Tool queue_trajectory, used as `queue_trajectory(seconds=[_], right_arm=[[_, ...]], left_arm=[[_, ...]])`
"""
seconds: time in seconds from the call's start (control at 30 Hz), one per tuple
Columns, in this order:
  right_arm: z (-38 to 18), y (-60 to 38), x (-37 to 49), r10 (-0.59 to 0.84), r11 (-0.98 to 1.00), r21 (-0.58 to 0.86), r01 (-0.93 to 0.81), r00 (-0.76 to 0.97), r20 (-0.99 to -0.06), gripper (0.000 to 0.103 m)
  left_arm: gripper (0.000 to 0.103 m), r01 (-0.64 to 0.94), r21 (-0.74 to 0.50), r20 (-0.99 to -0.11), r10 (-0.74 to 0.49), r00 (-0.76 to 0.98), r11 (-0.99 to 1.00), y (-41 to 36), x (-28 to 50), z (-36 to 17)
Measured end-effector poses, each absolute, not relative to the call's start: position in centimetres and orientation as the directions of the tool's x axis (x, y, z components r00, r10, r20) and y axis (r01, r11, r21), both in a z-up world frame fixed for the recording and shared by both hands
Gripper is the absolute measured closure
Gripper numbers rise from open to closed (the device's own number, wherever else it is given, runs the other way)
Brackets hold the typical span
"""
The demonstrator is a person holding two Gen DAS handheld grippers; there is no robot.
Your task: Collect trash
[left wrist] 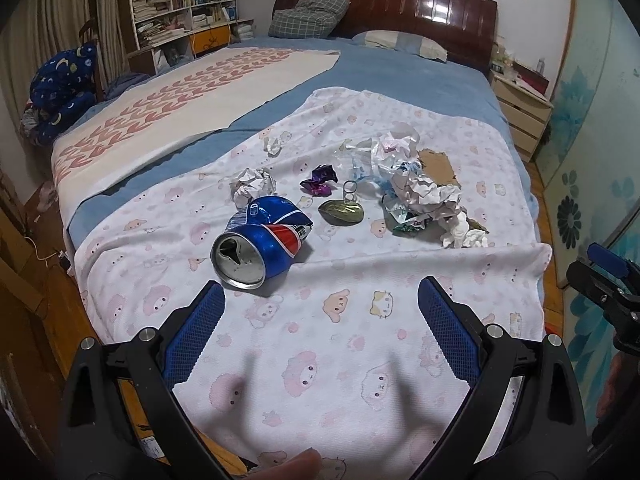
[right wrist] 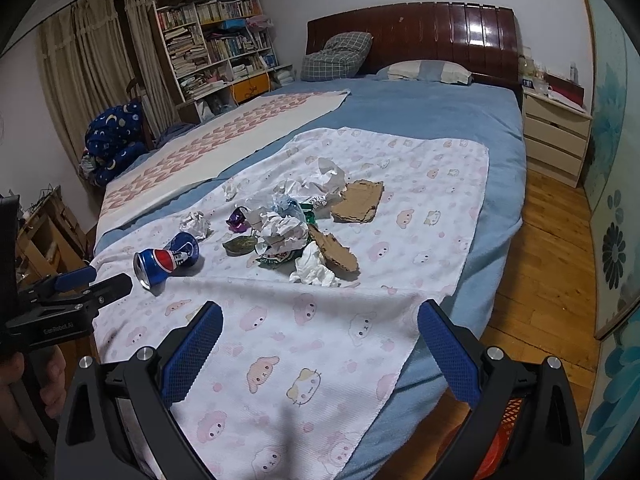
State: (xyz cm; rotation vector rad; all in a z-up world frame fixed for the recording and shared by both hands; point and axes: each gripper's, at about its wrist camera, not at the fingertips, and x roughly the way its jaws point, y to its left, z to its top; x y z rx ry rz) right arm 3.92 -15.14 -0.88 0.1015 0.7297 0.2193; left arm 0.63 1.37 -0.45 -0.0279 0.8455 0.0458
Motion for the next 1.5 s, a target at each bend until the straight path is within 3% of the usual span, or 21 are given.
queue_trajectory(seconds=[0.77,1.1,1.5], right_arm=[[-1.2,-15.7,3.8,0.222,0.974,0.181,-0.136,0.729,-0.647,0.007],[-1.7,-16.0,4.3,0.218,0.973,0.201,-0.111,0.717,-0.662,0.007],[-2.0,-15.9,4.7,0.226,0.970,0.219,-0.103,0.705,-0.672,0.007]], left_arm=[[0.007,-0.053,0.002,-0.754,0.036,0.655,0.999,1.0,0.8,-0.6],[0.007,-0.014,0.078,-0.746,0.068,0.662,0.997,-0.7,0.7,-0.8],[0.007,-0.170,-0.003,-0.750,0.110,0.652,0.985,6.0,5.7,-2.0]])
